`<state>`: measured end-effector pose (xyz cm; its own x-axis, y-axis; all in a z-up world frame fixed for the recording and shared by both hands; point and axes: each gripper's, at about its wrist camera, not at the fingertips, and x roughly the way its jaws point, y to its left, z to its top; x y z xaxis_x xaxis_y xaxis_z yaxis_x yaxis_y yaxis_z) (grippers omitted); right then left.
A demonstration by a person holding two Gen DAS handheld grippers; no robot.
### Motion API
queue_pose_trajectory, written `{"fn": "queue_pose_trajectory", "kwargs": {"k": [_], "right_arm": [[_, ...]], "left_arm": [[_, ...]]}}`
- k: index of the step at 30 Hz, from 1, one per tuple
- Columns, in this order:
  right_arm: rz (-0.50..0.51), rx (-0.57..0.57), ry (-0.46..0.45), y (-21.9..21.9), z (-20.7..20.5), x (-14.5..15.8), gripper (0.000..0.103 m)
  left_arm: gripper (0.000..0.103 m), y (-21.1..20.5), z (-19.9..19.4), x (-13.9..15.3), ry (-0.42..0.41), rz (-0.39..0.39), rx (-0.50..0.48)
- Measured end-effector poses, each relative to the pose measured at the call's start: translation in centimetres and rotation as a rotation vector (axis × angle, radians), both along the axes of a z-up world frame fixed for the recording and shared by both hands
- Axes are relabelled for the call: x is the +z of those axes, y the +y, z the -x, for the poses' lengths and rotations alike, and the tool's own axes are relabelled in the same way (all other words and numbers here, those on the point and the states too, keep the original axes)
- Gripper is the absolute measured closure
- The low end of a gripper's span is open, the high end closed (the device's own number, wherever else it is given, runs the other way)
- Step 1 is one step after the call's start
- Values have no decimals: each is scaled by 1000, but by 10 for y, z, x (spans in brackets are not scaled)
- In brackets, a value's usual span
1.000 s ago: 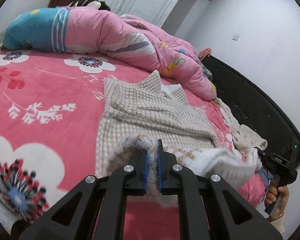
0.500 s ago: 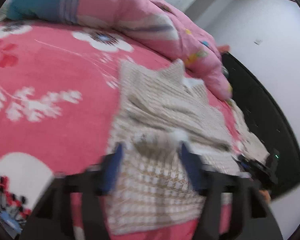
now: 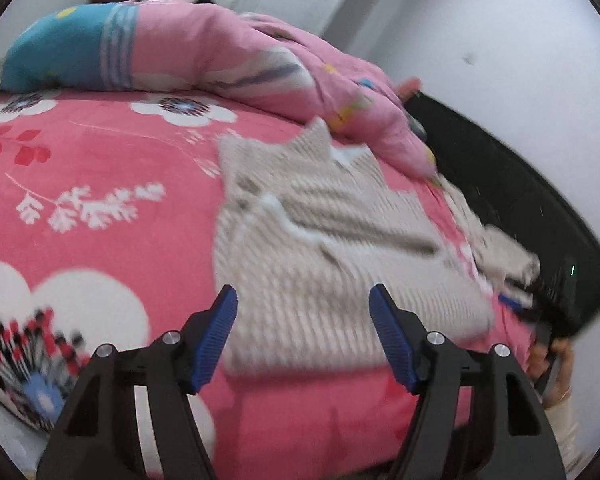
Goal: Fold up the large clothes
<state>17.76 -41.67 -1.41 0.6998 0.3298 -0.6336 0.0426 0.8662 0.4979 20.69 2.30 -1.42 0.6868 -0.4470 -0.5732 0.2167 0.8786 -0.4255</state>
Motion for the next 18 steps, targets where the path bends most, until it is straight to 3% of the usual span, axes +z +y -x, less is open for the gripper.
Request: {"fn": "queue_pose_trajectory", "kwargs": {"k": [5, 9, 14, 16, 18], "right_arm": [[-127, 16, 79, -7, 32, -32, 17], [-222, -19, 132, -19, 29, -62, 23], [-245, -51, 94, -30, 7, -66, 42], [-242, -65, 94, -31, -10, -72, 53], [-220, -80, 99, -31, -24, -77, 67]], "left_arm": [[36, -15, 5, -40, 129, 84, -35], [37, -10, -11, -65, 190, 130, 26], [38, 7, -29, -72, 169, 253, 105], [43, 8, -36, -72, 166, 247, 151], [56, 5, -42, -72, 160, 205, 199]]}}
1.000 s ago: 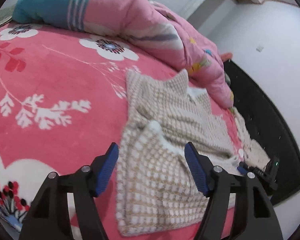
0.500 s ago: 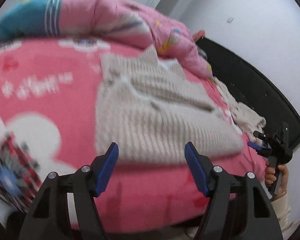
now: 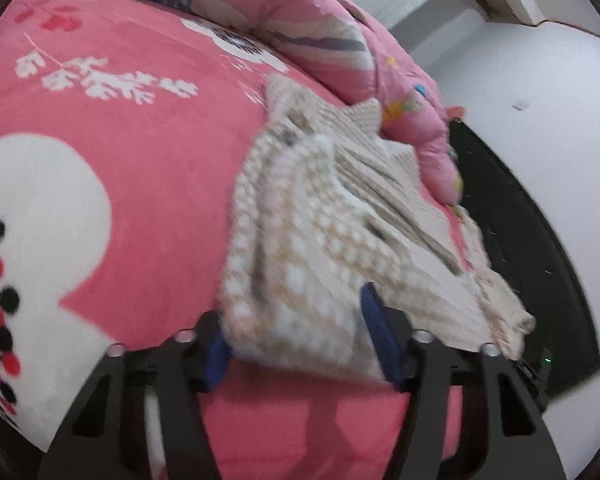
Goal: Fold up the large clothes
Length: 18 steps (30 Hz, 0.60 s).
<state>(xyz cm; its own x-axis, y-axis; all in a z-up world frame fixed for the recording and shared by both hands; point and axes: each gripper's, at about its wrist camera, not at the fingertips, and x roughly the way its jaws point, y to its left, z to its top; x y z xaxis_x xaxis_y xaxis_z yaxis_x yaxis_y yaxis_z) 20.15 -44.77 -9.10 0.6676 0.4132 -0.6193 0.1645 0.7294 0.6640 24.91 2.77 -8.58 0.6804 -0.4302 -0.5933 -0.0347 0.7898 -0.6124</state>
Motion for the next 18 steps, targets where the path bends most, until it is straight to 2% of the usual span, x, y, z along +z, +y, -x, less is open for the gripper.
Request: {"fn": "queue_pose_trajectory", "kwargs": {"k": [2, 4, 6, 10, 11, 14, 16, 18], "right_arm": [[38, -2, 4, 5, -8, 5, 82], [105, -1, -27, 12, -4, 20, 88], [191, 4, -112, 23, 9, 50, 90], [246, 5, -197, 30, 36, 87, 92], [244, 6, -215, 29, 46, 95, 92], [194, 16, -240, 22, 78, 104, 92], [149, 25, -225, 20, 93, 96, 91], [75, 53, -161, 14, 102, 69, 90]], "left_arm": [[78, -10, -7, 5, 11, -103, 21], [87, -18, -7, 19, -6, -175, 9], [90, -26, 6, 48, -99, -280, -4], [92, -29, 32, 86, -197, -356, -14], [92, -27, 40, 93, -213, -361, -13], [92, -11, 62, 104, -216, -308, -38], [92, 3, 79, 101, -186, -258, -54], [91, 15, 89, 82, -126, -211, -58]]}}
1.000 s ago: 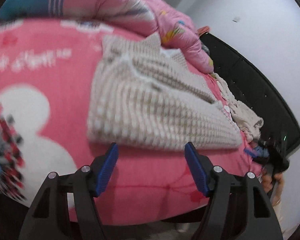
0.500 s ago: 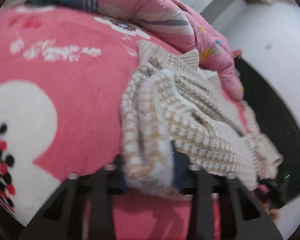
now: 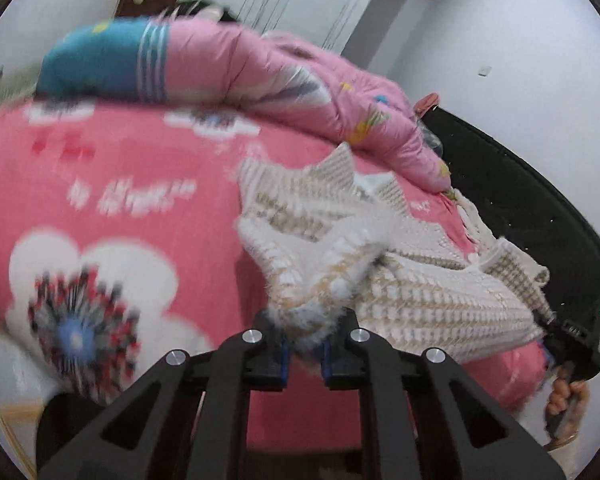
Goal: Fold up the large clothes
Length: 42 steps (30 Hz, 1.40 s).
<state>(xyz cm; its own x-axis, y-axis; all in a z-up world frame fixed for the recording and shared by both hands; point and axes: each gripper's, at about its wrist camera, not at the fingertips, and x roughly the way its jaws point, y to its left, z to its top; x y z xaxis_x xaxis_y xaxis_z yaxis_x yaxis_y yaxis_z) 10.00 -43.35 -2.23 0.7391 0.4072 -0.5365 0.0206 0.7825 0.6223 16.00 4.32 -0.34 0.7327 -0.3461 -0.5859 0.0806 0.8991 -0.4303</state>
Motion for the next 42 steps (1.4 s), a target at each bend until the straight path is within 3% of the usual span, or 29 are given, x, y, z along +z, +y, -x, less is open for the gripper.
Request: {"fn": "queue_pose_trajectory", "kwargs": {"k": [1, 2, 4, 5, 7, 8, 9, 11, 13, 16, 18, 22, 24, 26, 28, 30, 32, 34, 36, 42], "right_arm": [[-8, 3, 32, -1, -1, -10, 85], [-4, -19, 121, -7, -2, -33, 78], [12, -71, 238, -16, -2, -55, 64], [-62, -77, 222, -28, 5, -60, 62], [-90, -119, 190, -40, 17, -52, 52], [-24, -179, 157, -47, 27, -38, 41], [7, -205, 136, -51, 31, -30, 38], [36, -234, 104, -55, 36, -15, 37], [65, -231, 81, -49, 33, -4, 37], [145, -161, 56, -16, 19, 6, 37], [180, -91, 46, 10, 1, 6, 37], [238, 71, 40, 66, -38, 2, 37], [277, 124, 67, 89, -57, -7, 37], [296, 149, 92, 102, -72, -18, 41], [315, 155, 126, 109, -87, -32, 50], [304, 171, 145, 111, -95, -45, 66], [274, 173, 157, 112, -99, -51, 97], [272, 169, 136, 111, -96, -48, 100], [317, 162, 104, 115, -91, -37, 101], [381, 119, -50, 125, -79, 15, 102]], "left_arm": [[86, 2, 0, -13, 41, 5, -6], [80, 1, -2, -25, 79, 4, -8], [70, 17, -8, -59, 211, 50, 26], [65, 26, -8, -66, 230, 84, 42], [55, 44, -2, -70, 221, 166, 68], [54, 53, 1, -67, 195, 195, 78], [54, 59, 3, -62, 169, 185, 97], [53, 68, 5, -52, 128, 138, 146], [53, 81, 5, -42, 87, 145, 191], [53, 80, 7, -25, 8, 122, 210], [53, 66, 2, -15, -19, 116, 146], [53, -7, -17, -12, 0, 65, -152], [53, -51, -33, -22, 64, -47, -230], [53, -76, -46, -34, 87, -138, -239], [54, -88, -59, -46, 89, -173, -225], [62, -89, -69, -56, 83, -171, -196], [74, -88, -71, -57, 73, -147, -188], [89, -87, -70, -56, 58, -144, -213], [98, -94, -68, -53, 29, -196, -224], [99, -95, -69, -20, -99, -224, -188]]}}
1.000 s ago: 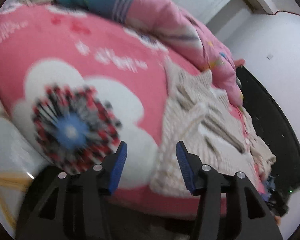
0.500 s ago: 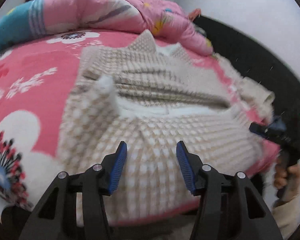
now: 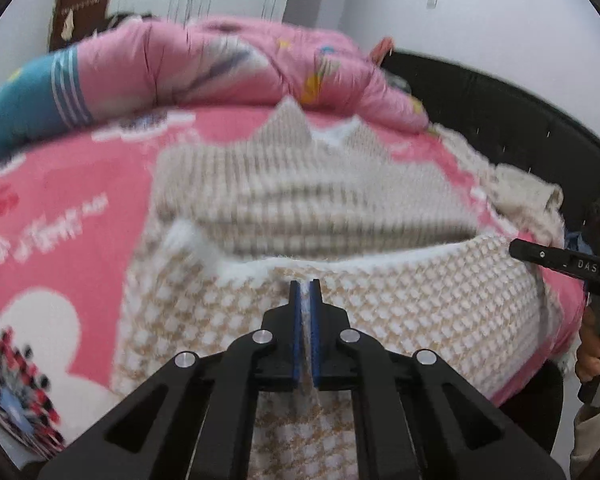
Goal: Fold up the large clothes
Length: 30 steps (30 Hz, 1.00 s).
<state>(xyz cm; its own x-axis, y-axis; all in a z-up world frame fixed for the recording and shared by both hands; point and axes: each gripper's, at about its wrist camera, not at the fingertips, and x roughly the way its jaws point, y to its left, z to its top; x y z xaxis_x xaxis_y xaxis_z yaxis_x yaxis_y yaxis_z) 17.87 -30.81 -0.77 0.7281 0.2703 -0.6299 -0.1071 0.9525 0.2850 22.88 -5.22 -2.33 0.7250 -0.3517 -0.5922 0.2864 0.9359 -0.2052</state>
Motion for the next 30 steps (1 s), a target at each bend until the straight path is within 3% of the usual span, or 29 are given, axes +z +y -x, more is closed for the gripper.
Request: {"fn": "queue_pose_trajectory", "kwargs": {"k": [4, 7, 8, 10, 12, 14, 16, 19, 21, 25, 27, 28, 30], "right_arm": [[29, -9, 15, 5, -18, -10, 102], [73, -20, 104, 9, -41, -50, 101], [61, -5, 163, 7, -48, -70, 100], [42, -4, 168, 3, -46, -78, 101], [25, 11, 165, -2, -38, -65, 91], [18, 1, 124, -13, -26, -51, 60], [52, -32, 58, -24, -12, -33, 55], [131, -119, 9, -45, -5, -18, 50], [134, -172, 39, -60, -13, -23, 50], [159, -193, 90, -62, -27, -41, 54], [169, -178, 108, -59, -31, -49, 80], [165, -177, 107, -55, -33, -48, 93], [152, -178, 70, -53, -25, -38, 96]], "left_arm": [[99, -1, -16, -7, 3, -28, 7], [96, -3, -35, -43, 103, -75, 4], [95, 0, -38, -53, 123, -55, 5], [92, 5, -34, -49, 105, -24, -2], [86, 11, -30, -41, 99, -11, -4], [84, 24, -22, -26, 62, 15, -6], [80, 44, -13, -11, 5, 38, 19], [78, 61, -15, -3, -13, -9, 85], [78, 66, -26, -7, 24, -65, 128], [78, 60, -45, -25, 123, -117, 110], [78, 59, -47, -32, 131, -129, 117], [85, 60, -47, -32, 130, -132, 122], [93, 64, -42, -28, 106, -128, 132]]}}
